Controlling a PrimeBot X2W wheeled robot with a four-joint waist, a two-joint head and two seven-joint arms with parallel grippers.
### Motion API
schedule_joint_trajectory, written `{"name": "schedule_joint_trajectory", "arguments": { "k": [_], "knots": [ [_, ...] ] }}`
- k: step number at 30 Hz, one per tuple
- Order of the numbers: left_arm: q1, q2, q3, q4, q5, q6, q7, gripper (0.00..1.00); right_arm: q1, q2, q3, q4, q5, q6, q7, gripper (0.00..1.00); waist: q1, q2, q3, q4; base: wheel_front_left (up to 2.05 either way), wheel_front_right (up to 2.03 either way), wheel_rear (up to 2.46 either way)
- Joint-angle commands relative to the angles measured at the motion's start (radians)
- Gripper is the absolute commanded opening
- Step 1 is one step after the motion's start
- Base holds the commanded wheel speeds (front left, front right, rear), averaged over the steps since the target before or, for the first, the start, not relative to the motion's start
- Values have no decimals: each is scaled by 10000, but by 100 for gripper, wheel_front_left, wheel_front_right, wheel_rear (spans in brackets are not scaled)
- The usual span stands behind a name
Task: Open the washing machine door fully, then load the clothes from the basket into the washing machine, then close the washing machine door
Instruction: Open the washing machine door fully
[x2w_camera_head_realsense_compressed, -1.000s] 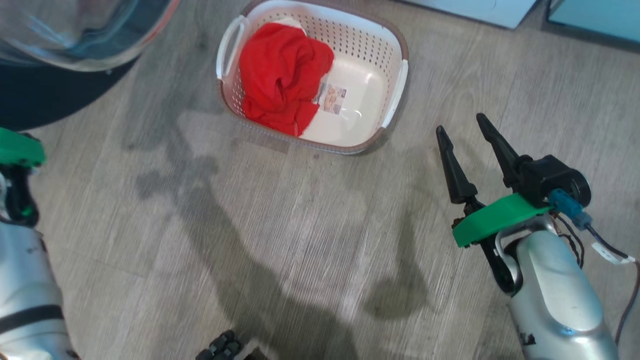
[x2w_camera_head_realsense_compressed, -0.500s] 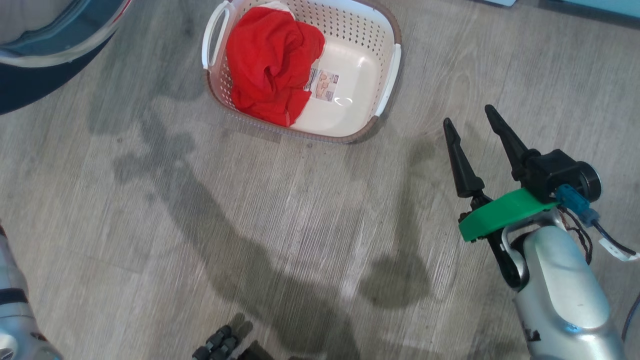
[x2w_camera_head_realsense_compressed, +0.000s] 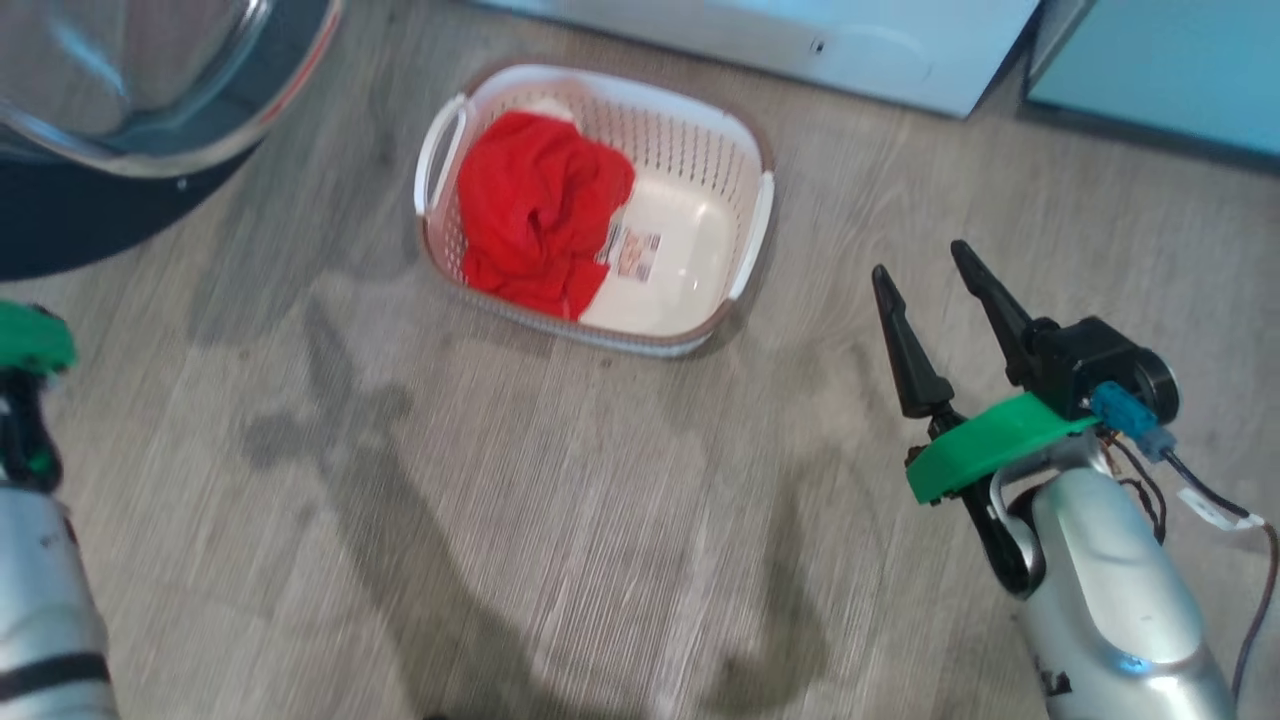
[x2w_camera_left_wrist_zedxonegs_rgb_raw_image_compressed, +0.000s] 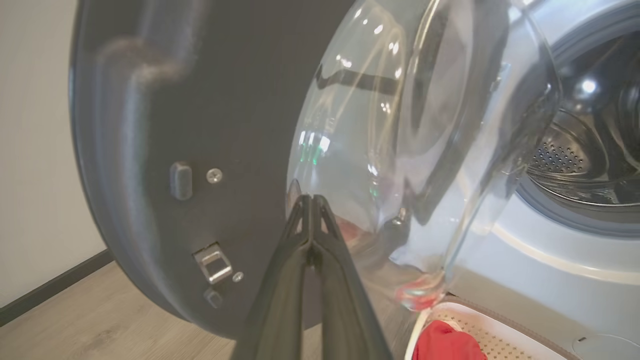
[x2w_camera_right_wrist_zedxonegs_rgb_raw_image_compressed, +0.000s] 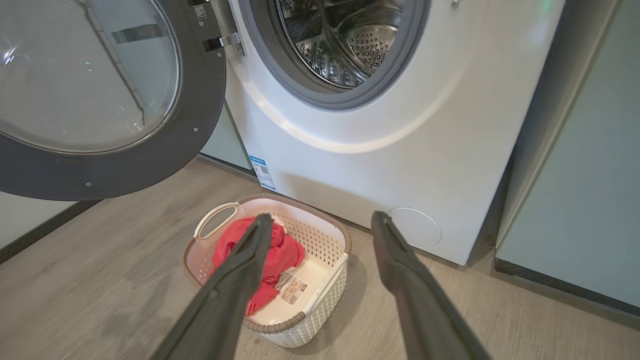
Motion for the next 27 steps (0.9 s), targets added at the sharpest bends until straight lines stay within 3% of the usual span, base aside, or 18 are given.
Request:
{"name": "schedule_joint_trajectory", "arguments": {
  "k": [1,11,27],
  "knots": [
    [204,446,56,-474,-59,-7,-48,0,185,151,286,-215,93,0,-103,100,0,0,-586,-247,0,0,0],
    [2073,-149,-1224,-1673,-121,-7,-48,0,613,173,-96,-193,743,0,-134,100,0,0,-2210,-1026,0,0,0],
    [4472,-1280,-2300,-3724,197,-7,-48,0,1668,175,-585,-1493,1142,0,-136,100,0,0,-3355,-2487,0,0,0]
  ]
}}
